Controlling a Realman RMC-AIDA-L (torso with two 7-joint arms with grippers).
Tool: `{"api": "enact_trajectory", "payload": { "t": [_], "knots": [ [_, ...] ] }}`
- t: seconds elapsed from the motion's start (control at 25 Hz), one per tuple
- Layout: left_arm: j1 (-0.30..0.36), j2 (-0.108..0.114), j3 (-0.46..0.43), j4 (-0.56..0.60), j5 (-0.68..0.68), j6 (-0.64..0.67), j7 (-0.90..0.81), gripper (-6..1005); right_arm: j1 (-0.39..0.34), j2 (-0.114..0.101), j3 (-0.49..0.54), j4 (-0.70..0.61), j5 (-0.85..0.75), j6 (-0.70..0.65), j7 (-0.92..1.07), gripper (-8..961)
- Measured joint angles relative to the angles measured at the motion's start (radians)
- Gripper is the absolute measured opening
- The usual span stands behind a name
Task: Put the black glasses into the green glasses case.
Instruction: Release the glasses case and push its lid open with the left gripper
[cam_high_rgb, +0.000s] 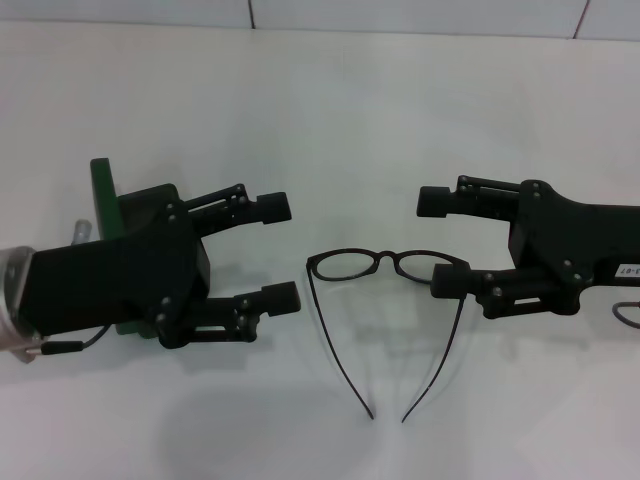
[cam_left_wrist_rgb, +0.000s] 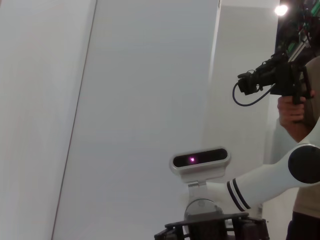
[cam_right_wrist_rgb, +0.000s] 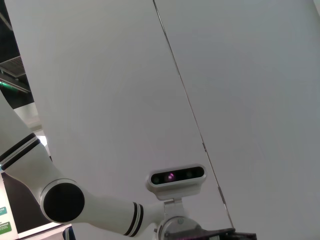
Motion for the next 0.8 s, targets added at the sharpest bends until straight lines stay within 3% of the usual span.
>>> {"api": "enact_trajectory", "payload": {
  "t": [0.6, 0.68, 0.8],
  "knots": [
    [0.012, -0.016, -0.066, 0.0, -0.012, 0.0, -0.004, 858, -0.001, 0.0, 0.002, 0.002, -0.001, 0.011, -0.001, 857],
    [0.016, -0.029, -0.105, 0.02, -0.037, 0.001, -0.031, 858, -0.009, -0.001, 0.006, 0.002, 0.0, 0.029, -0.001, 857],
    [0.044, -0.068, -0.165, 0.176, -0.046, -0.025, -0.158, 858, -0.036, -0.004, 0.012, -0.001, 0.021, 0.058, 0.0, 857]
  ]
}}
